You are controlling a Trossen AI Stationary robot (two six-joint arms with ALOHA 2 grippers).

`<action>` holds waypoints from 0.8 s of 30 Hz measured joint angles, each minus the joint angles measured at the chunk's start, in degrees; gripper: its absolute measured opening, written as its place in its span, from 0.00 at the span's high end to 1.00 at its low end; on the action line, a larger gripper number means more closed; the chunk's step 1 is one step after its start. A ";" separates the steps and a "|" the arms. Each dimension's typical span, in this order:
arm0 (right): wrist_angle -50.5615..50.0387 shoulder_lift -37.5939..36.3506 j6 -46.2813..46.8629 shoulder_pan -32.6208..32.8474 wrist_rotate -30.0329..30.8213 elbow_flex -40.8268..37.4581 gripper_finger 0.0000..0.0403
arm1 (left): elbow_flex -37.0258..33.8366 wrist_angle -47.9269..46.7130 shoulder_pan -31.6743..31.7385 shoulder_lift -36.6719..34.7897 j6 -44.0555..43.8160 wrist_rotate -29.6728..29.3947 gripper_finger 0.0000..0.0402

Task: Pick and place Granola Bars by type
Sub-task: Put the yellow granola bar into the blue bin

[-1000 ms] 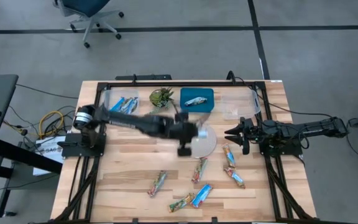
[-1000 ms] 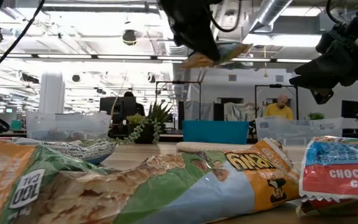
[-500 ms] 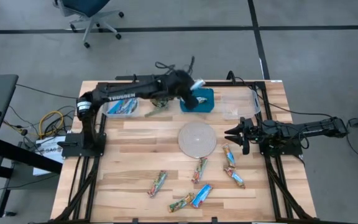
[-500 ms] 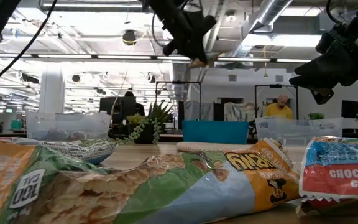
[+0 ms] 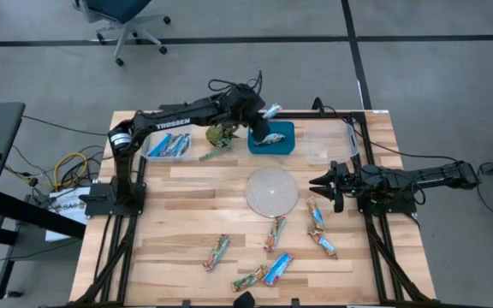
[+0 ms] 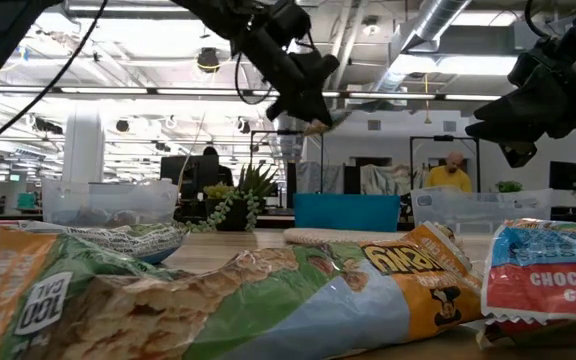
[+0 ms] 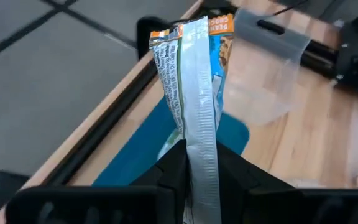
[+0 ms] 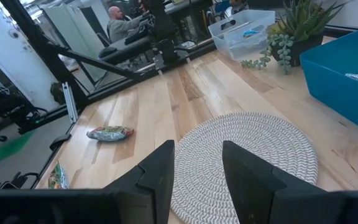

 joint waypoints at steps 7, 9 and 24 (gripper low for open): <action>0.19 0.00 -0.02 -0.01 0.14 -0.02 0.68 | 0.02 0.65 0.04 2.60 0.52 1.92 0.77; 0.25 0.00 0.00 -0.01 0.02 -0.02 0.68 | 0.02 0.08 0.04 2.79 0.57 1.42 0.73; 0.34 0.00 -0.01 -0.01 0.02 -0.02 0.68 | 0.07 1.21 -5.80 2.77 -0.37 3.93 0.68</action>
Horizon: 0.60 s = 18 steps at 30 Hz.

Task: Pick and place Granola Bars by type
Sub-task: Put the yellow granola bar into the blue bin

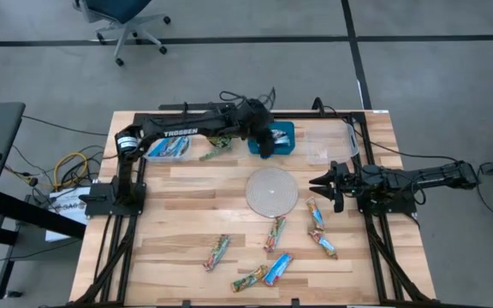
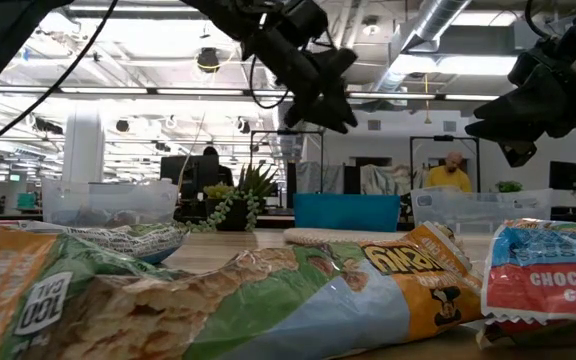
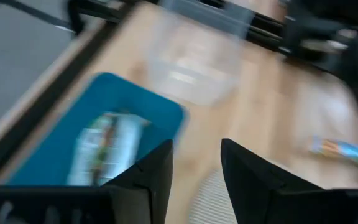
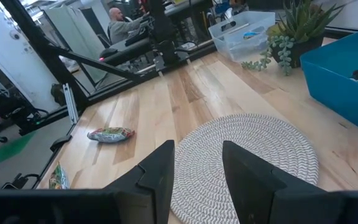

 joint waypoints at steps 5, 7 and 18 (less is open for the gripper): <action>0.00 0.00 0.00 0.01 0.00 0.00 0.68 | 0.00 -1.77 -5.28 -0.03 -0.01 3.45 0.68; 0.00 0.00 0.01 0.01 0.00 0.01 0.68 | 0.00 -2.96 -7.66 -0.07 -0.48 4.96 0.68; 0.00 0.00 0.00 0.00 0.00 0.02 0.68 | 0.02 -12.46 -18.27 -0.09 -3.19 6.46 0.68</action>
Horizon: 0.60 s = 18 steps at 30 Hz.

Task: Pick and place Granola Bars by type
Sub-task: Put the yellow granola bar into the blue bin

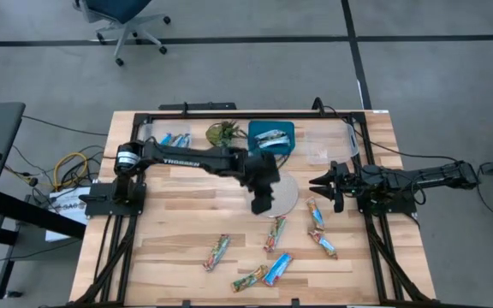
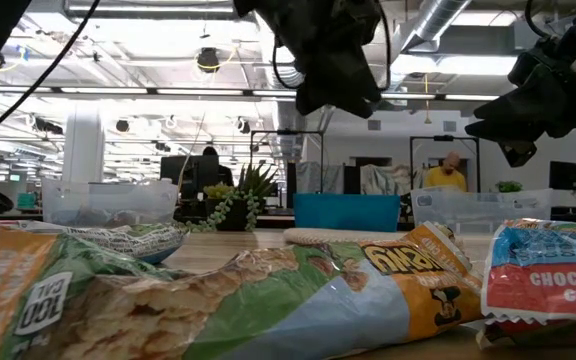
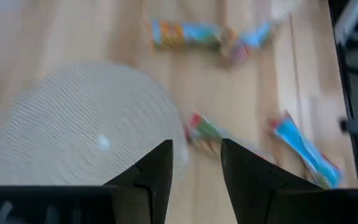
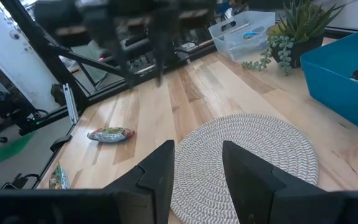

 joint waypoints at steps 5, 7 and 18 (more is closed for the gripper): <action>0.00 0.00 -0.01 0.00 0.00 0.00 0.68 | 0.00 -5.04 -3.56 -0.88 0.34 4.42 0.68; 0.02 0.00 -0.01 0.00 0.00 0.00 0.68 | 0.02 -6.17 -5.02 -1.97 2.63 5.00 0.68; -0.30 0.00 0.00 0.00 0.00 0.00 0.68 | 0.07 -13.90 -11.71 -5.53 12.09 5.05 0.68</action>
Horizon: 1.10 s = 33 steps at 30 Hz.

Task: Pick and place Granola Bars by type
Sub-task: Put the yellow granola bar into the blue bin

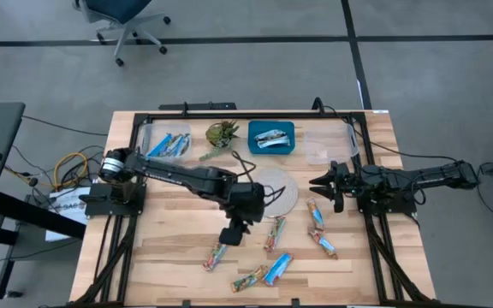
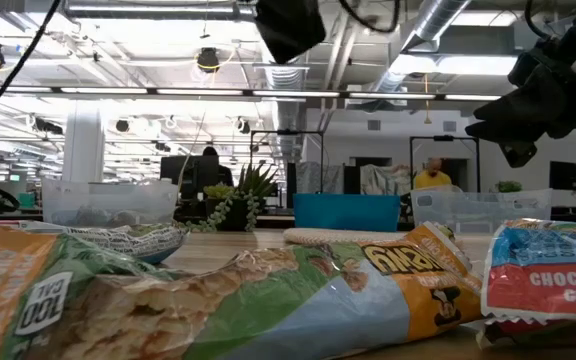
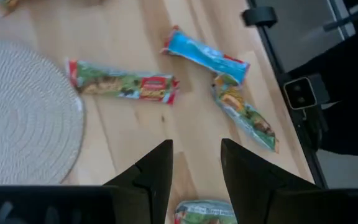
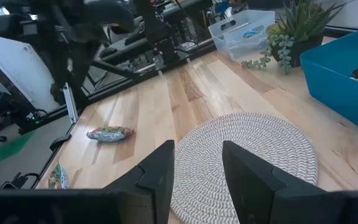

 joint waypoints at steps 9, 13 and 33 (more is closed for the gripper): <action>-0.01 0.00 -0.01 -0.01 0.00 0.01 0.68 | -0.02 -2.87 -7.08 -2.04 4.51 -2.31 0.68; 0.00 0.00 0.00 0.00 0.00 -0.01 0.68 | -0.02 -2.01 -10.99 -2.43 2.31 -2.26 0.68; 0.30 0.25 -0.01 0.01 0.00 -0.01 0.68 | -0.26 6.90 -20.86 5.26 -34.70 -12.21 0.60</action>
